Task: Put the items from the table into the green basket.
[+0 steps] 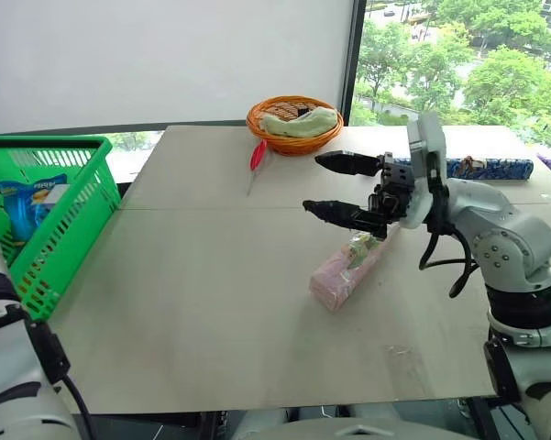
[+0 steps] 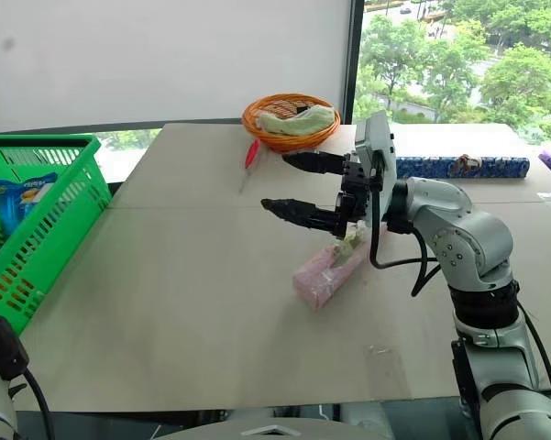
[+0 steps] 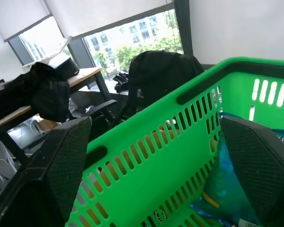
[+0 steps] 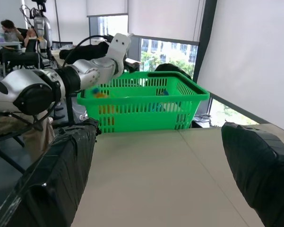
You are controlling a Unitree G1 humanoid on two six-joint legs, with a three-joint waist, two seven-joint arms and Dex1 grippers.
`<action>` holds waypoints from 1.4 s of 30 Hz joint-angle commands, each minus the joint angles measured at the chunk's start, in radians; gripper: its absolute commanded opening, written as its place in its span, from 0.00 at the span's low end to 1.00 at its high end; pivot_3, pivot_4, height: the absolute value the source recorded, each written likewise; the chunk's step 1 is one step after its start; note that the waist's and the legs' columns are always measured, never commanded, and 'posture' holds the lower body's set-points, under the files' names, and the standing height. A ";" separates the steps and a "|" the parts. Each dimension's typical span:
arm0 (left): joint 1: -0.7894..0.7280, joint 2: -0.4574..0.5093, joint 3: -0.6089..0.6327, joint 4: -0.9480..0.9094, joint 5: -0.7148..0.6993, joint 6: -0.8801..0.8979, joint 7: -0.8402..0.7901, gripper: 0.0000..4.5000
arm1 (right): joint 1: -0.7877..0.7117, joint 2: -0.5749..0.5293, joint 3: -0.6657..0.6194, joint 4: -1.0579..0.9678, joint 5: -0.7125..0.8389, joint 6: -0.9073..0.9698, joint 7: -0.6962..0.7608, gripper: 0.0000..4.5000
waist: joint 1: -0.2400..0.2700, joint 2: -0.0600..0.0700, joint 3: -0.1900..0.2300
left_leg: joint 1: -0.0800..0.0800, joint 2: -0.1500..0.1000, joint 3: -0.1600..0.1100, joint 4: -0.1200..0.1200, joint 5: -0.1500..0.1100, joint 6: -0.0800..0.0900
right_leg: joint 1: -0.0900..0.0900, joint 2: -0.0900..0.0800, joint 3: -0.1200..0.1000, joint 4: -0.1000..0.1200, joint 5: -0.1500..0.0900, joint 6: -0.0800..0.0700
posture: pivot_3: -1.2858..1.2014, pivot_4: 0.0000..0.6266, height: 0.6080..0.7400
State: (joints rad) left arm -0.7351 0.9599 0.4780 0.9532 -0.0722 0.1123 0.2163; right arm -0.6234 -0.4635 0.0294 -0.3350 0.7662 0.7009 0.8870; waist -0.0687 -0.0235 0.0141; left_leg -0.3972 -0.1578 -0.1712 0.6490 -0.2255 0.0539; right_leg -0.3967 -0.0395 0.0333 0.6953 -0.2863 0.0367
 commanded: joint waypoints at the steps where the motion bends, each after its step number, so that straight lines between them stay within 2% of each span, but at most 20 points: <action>1: -0.069 -0.047 0.007 -0.066 -0.083 -0.141 -0.168 0.99 | -0.001 -0.024 -0.030 -0.011 -0.006 -0.015 -0.002 1.00 | 0.000 0.000 0.000 | 0.000 0.000 0.000 0.000 0.000 0.000 | 0.000 0.000 0.000 0.000 0.000 0.000 | 0.47 0.00 1.00; 5: -0.068 -0.169 -0.101 -0.200 -0.166 -0.107 -0.518 0.99 | 0.054 -0.098 -0.065 0.003 -0.031 -0.023 0.015 1.00 | 0.000 0.000 0.000 | 0.000 -0.001 0.000 0.001 0.000 0.000 | 0.001 -0.002 -0.001 -0.001 0.000 0.000 | 0.47 0.00 1.00; 8: 0.001 -0.256 -0.261 -0.406 -0.207 0.038 -0.767 0.99 | 0.104 -0.172 -0.092 0.016 -0.062 -0.033 0.026 1.00 | -0.008 0.001 0.000 | -0.001 -0.002 0.001 0.001 0.002 0.004 | 0.001 -0.004 -0.001 -0.002 0.000 0.000 | 0.46 0.00 1.00; 11: 0.051 -0.378 -0.414 -0.619 -0.243 0.116 -0.899 0.99 | 0.166 -0.247 -0.113 0.045 -0.136 -0.071 0.020 1.00 | -0.029 0.007 0.000 | -0.001 -0.002 0.002 0.000 0.001 0.006 | 0.001 -0.005 0.000 -0.003 0.000 0.000 | 0.45 0.00 1.00; 13: 0.055 -0.428 -0.463 -0.687 -0.260 0.195 -0.931 0.99 | 0.198 -0.275 -0.116 0.055 -0.167 -0.091 0.023 1.00 | -0.042 0.007 0.000 | -0.002 -0.002 0.002 0.000 0.001 0.006 | 0.001 -0.004 0.000 -0.003 0.000 0.000 | 0.45 0.00 1.00; 15: 0.058 -0.468 -0.582 -0.755 -0.228 0.287 -0.986 0.99 | 0.245 -0.306 -0.126 0.049 -0.190 -0.102 0.022 1.00 | -0.068 0.008 0.000 | -0.003 -0.001 0.002 0.000 0.001 0.007 | 0.000 -0.004 -0.001 -0.003 0.000 0.000 | 0.43 0.00 1.00; 20: 0.045 -0.563 -0.739 -0.773 -0.163 0.465 -0.975 0.99 | 0.337 -0.329 -0.159 -0.004 -0.198 -0.102 0.005 1.00 | -0.118 0.021 0.000 | -0.001 0.000 0.003 0.000 0.001 0.007 | 0.002 -0.003 -0.001 -0.002 -0.001 0.001 | 0.40 0.00 1.00; 24: 0.006 -0.640 -0.760 -0.724 -0.129 0.591 -0.900 0.99 | 0.409 -0.319 -0.194 -0.052 -0.198 -0.099 -0.027 1.00 | -0.142 0.023 0.001 | 0.000 0.001 0.002 0.003 0.001 0.007 | 0.003 -0.003 -0.003 -0.001 -0.001 0.001 | 0.39 0.00 1.00; 31: 0.010 -0.670 -0.829 -0.726 -0.102 0.773 -0.907 0.99 | 0.507 -0.295 -0.217 -0.136 -0.182 -0.078 -0.075 1.00 | -0.170 0.025 0.000 | -0.001 0.001 0.001 0.003 0.001 0.007 | 0.005 -0.003 -0.004 -0.003 -0.001 0.002 | 0.36 0.00 1.00; 34: 0.009 -0.680 -0.822 -0.730 -0.103 0.802 -0.895 0.81 | 0.515 -0.292 -0.219 -0.144 -0.180 -0.075 -0.083 1.00 | -0.184 0.026 0.000 | -0.001 0.001 0.001 0.003 0.001 0.007 | 0.005 -0.003 -0.004 -0.004 -0.001 0.002 | 0.36 0.00 1.00; 39: 0.016 -0.678 -0.823 -0.729 -0.097 0.798 -0.901 0.35 | 0.519 -0.291 -0.212 -0.147 -0.177 -0.078 -0.088 1.00 | -0.193 0.027 -0.001 | 0.002 0.001 0.001 0.004 -0.001 0.005 | 0.009 -0.003 -0.005 -0.005 -0.003 0.006 | 0.36 0.00 1.00; 42: 0.012 -0.673 -0.797 -0.714 -0.086 0.742 -0.890 0.11 | 0.500 -0.288 -0.201 -0.142 -0.174 -0.079 -0.087 1.00 | -0.191 0.028 -0.001 | 0.002 0.001 -0.001 0.003 -0.002 0.003 | 0.011 -0.003 -0.007 -0.009 -0.003 0.006 | 0.36 0.00 1.00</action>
State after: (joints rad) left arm -0.7127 0.2833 -0.3413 0.2326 -0.1750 0.8940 -0.6895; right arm -0.0952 -0.7530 -0.1576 -0.4494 0.5754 0.6293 0.8022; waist -0.2601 0.0047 0.0129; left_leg -0.3947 -0.1563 -0.1721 0.6525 -0.2274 0.0568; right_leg -0.3851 -0.0427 0.0255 0.6851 -0.2894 0.0432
